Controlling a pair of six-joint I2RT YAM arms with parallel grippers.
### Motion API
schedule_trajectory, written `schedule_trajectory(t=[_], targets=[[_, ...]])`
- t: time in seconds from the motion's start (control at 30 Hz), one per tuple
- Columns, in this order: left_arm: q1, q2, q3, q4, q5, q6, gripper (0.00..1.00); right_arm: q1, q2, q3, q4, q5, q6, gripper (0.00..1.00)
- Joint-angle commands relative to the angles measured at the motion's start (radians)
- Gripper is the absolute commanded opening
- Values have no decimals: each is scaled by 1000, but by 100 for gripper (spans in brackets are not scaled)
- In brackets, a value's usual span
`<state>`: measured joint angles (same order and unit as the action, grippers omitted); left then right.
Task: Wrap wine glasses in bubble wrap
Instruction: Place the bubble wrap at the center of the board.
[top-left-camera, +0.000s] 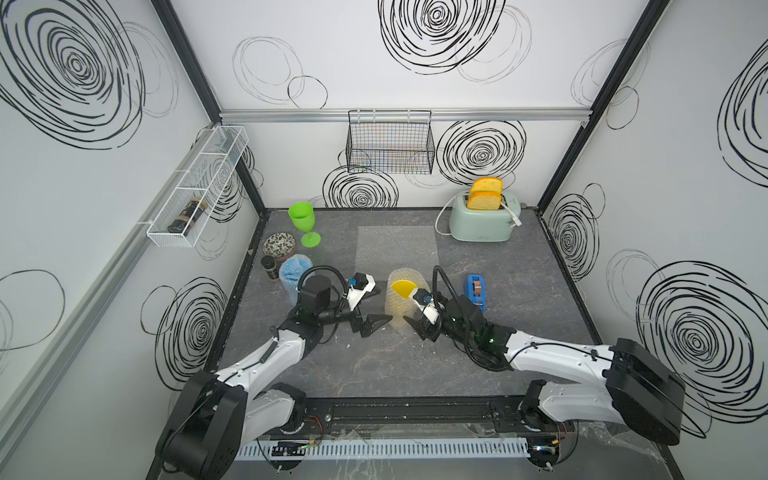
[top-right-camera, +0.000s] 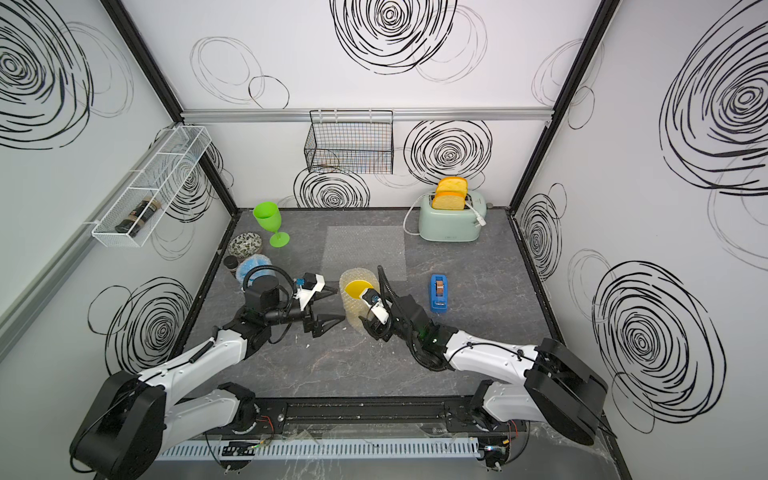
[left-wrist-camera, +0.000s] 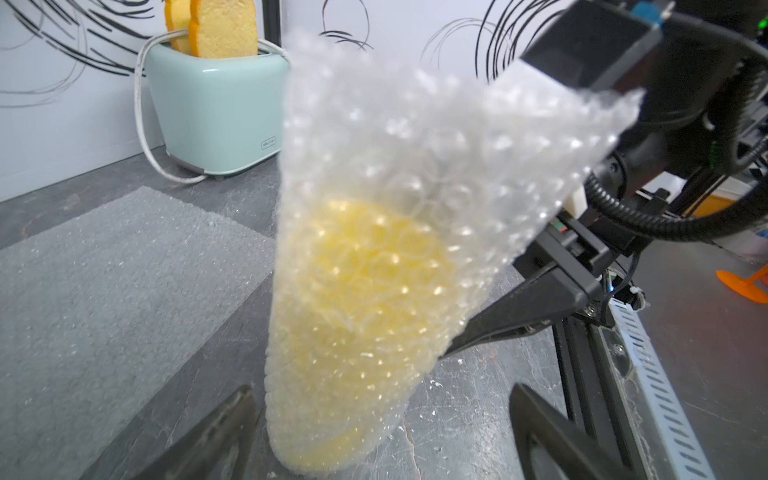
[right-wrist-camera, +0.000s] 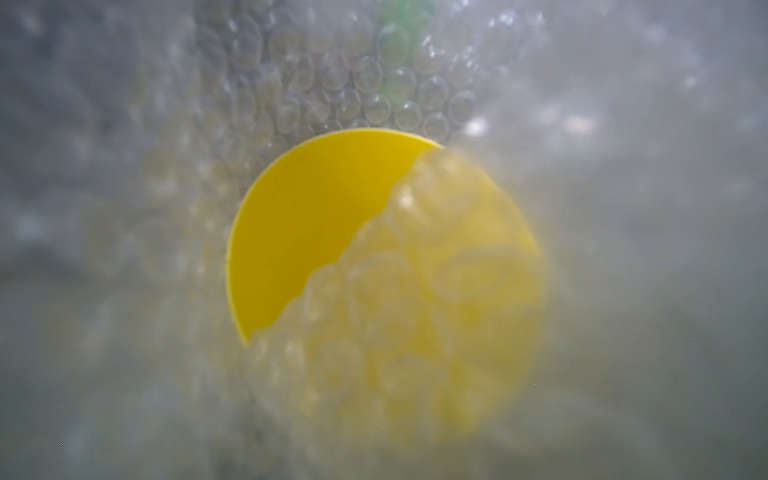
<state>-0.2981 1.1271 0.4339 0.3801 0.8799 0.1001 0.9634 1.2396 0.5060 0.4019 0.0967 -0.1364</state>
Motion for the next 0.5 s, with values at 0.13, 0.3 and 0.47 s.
schedule_trajectory(t=[0.13, 0.3, 0.47], targets=[[39, -60, 136, -135, -45, -222, 98, 17, -87, -14, -57, 12, -6, 79], [-15, -40, 204, -151, -84, -353, 99, 19, -97, -19, -53, 14, -4, 78], [-67, 51, 257, -244, -162, -348, 94, 26, -81, -14, -42, 15, 4, 75]])
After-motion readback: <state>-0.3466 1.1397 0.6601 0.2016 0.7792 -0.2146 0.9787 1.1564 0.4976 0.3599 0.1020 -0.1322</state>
